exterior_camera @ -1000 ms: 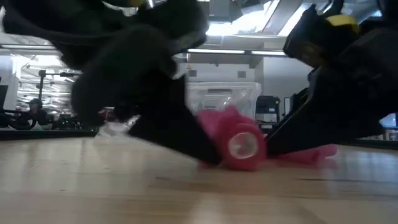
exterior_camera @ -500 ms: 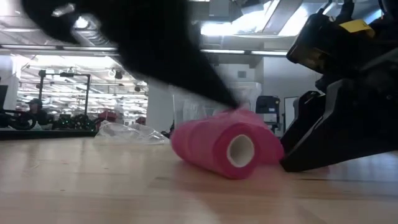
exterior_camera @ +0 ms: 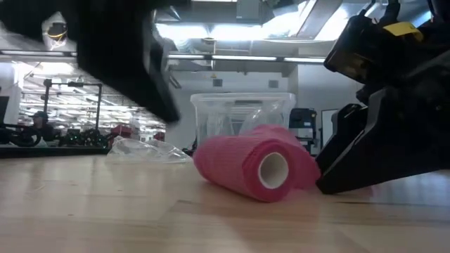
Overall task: Roll bandage
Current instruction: Roll the pink bandage
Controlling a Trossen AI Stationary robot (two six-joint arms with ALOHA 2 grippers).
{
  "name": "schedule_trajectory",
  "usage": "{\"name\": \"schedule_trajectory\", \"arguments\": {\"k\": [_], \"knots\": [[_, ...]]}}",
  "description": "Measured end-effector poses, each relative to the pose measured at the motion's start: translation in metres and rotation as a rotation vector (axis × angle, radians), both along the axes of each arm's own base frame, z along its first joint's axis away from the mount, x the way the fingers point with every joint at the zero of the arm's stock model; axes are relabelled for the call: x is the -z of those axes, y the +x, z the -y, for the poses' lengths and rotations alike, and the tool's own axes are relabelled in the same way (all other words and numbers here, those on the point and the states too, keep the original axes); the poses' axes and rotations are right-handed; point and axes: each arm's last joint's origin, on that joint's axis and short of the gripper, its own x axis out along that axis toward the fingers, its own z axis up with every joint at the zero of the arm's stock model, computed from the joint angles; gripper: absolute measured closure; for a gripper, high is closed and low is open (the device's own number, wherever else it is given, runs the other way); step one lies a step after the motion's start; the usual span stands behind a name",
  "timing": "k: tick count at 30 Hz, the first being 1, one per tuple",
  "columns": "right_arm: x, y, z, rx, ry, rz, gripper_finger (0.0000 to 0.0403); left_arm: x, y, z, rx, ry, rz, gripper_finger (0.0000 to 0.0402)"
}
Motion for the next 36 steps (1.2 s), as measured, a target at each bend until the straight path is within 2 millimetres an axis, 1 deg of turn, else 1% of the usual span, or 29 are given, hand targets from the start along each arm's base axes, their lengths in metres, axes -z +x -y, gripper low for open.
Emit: {"name": "schedule_trajectory", "arguments": {"k": [2,4,7,10,12,16,21,26,36], "knots": [[0.0,0.0,0.0,-0.002,0.011,0.002,0.0107,0.015,-0.001,-0.01,-0.006,-0.042,-0.003,0.0274],[0.0,-0.001,-0.004,-0.005,0.039,0.003,0.0107,0.023,0.003,-0.019,-0.017,-0.107,0.043,0.0274],[-0.001,-0.007,-0.014,-0.03,0.084,0.011,0.0107,0.027,0.009,-0.03,-0.02,-0.147,0.114,0.0274],[-0.003,-0.014,-0.026,-0.046,0.126,0.024,0.0107,0.028,0.012,-0.038,0.003,-0.135,0.119,0.0274],[-0.004,-0.017,-0.031,-0.029,0.152,0.056,0.0107,0.03,0.013,-0.04,0.046,-0.168,0.101,0.0274],[-0.008,-0.015,-0.035,0.025,0.197,0.125,0.0107,0.034,0.018,-0.041,0.099,-0.17,0.107,0.0274],[-0.01,-0.013,-0.032,0.093,0.179,0.176,0.0107,0.044,0.024,-0.043,0.099,-0.162,0.116,0.0274],[-0.009,-0.014,-0.03,0.124,0.143,0.188,0.0107,0.041,0.028,-0.042,0.116,-0.17,0.173,0.0274],[-0.003,-0.018,-0.025,0.137,0.05,0.132,0.0107,0.039,0.021,-0.022,0.161,-0.244,0.175,0.0274]]}}
